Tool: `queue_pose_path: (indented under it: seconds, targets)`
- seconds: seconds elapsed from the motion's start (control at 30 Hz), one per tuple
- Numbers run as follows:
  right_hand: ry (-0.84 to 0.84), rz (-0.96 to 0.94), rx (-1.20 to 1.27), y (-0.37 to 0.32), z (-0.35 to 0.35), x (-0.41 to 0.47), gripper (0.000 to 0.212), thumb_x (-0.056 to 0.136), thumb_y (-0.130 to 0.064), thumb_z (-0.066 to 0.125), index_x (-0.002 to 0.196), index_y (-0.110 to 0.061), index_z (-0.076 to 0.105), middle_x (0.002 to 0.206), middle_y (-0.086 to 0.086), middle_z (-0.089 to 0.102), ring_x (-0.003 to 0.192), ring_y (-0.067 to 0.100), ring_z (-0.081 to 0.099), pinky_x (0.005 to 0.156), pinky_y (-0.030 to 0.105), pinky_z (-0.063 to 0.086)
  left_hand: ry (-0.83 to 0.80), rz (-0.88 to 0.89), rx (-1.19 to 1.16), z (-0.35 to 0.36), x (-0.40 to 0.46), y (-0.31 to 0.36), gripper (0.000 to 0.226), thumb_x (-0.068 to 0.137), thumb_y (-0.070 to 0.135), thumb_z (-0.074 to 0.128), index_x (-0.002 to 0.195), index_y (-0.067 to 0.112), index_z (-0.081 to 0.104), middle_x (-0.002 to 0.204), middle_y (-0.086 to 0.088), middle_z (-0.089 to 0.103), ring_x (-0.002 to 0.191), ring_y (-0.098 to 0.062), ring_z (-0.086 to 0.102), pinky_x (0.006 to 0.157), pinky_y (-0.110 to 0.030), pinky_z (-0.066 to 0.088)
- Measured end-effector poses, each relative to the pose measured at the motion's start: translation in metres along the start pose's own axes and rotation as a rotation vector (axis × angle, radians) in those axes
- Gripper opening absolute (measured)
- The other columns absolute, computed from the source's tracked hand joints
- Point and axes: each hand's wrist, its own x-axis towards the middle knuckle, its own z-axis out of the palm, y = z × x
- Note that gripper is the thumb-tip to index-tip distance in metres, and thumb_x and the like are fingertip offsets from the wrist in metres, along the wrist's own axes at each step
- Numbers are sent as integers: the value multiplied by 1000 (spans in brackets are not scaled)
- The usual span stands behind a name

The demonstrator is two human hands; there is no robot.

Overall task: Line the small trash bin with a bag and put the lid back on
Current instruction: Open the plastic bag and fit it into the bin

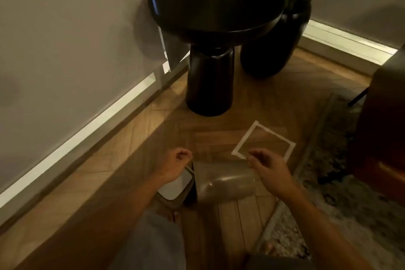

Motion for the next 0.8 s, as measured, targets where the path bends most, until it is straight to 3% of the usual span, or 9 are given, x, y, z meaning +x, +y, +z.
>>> queue_pose_path:
  seconds: [0.1,0.2,0.3,0.43,0.53,0.63,0.7,0.73,0.8]
  targets:
    - [-39,70,-83,12,14,10,18,102,-31,64,113,-46,63,103,-19,71,95,-14,65,70,12,51,-7,-100,-68,8,7,-15,17,97,15,64,90,31,67,93,2,70,96,-26,69,85,-35,56]
    - [-87,131,-133,30,34,27,22,102,-27,64,106,-49,61,98,-19,69,90,-12,66,63,10,51,-36,-192,-55,22,23,-31,11,98,18,61,94,26,68,97,0,70,94,-22,68,76,-26,53]
    - [-130,124,-196,52,58,44,29,100,-22,67,100,-50,60,96,-24,67,88,-8,66,73,11,49,-65,-252,-32,41,42,-52,17,99,20,59,113,15,69,106,-4,70,101,-23,67,86,-33,53]
    - [-269,141,-283,94,98,68,20,103,-22,63,121,-28,69,108,-15,70,98,-1,66,82,15,51,-39,-215,61,64,71,-81,30,97,15,62,127,7,63,114,-9,69,108,-27,65,94,-36,51]
    - [-356,123,-325,118,124,77,21,104,-24,60,123,-23,71,113,-6,73,98,4,66,80,13,49,7,-210,70,74,88,-103,35,95,15,65,128,8,59,102,-3,67,105,-26,66,86,-29,46]
    - [-429,72,-385,142,148,83,23,104,-24,60,124,-23,72,120,-4,72,103,9,67,86,18,51,-14,-251,70,83,106,-124,52,96,21,66,144,12,47,120,-10,67,111,-25,63,92,-33,47]
    - [-453,47,-429,151,159,84,24,103,-23,60,123,-21,73,124,-2,70,106,12,66,88,21,51,-25,-263,25,87,112,-132,51,98,23,63,145,12,46,127,-12,66,116,-30,64,98,-42,51]
    - [-452,34,-450,156,165,85,24,102,-22,61,123,-20,73,124,0,70,108,14,66,91,25,52,-35,-278,-12,89,115,-135,47,100,23,61,144,12,47,127,-12,66,112,-31,65,93,-44,55]
    - [-419,15,-478,161,173,85,24,100,-21,61,120,-19,74,123,1,69,108,17,66,93,30,53,-60,-318,-80,89,120,-135,43,102,25,57,142,14,48,125,-13,65,96,-27,69,68,-38,61]
